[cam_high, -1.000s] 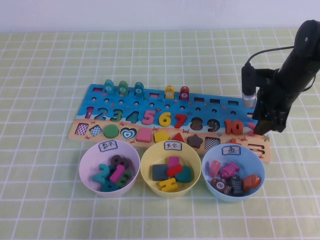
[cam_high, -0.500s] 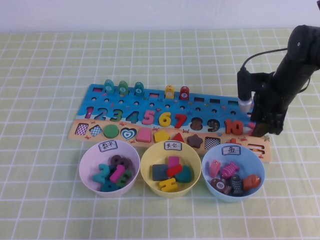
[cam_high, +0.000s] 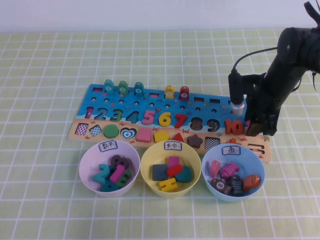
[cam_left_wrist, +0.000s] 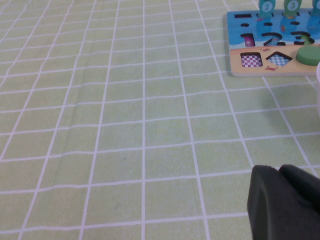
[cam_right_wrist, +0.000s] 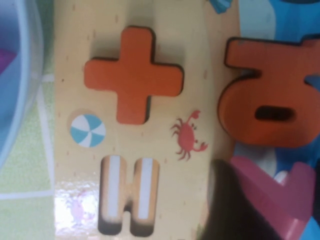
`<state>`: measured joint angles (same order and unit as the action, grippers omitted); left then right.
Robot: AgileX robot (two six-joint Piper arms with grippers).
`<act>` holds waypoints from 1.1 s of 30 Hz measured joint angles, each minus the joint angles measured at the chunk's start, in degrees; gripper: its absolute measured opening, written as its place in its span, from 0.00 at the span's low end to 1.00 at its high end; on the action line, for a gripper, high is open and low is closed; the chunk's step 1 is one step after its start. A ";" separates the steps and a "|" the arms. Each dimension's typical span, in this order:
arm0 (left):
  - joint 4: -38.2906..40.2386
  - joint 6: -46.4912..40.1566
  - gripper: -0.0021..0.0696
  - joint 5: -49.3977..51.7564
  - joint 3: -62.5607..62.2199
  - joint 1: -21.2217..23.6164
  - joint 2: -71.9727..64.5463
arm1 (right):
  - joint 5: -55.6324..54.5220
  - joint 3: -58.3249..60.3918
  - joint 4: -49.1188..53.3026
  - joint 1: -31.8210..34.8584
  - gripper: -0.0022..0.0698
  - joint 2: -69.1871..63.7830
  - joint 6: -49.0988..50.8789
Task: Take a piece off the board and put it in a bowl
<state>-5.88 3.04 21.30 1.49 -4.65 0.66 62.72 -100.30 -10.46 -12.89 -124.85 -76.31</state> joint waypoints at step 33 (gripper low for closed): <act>0.00 0.00 0.02 0.00 0.00 0.00 0.00 | 7.30 -9.05 1.79 -0.26 0.43 6.71 10.54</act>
<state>-5.88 3.04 21.30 1.49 -4.65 0.66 70.02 -109.35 -8.67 -13.15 -118.14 -65.78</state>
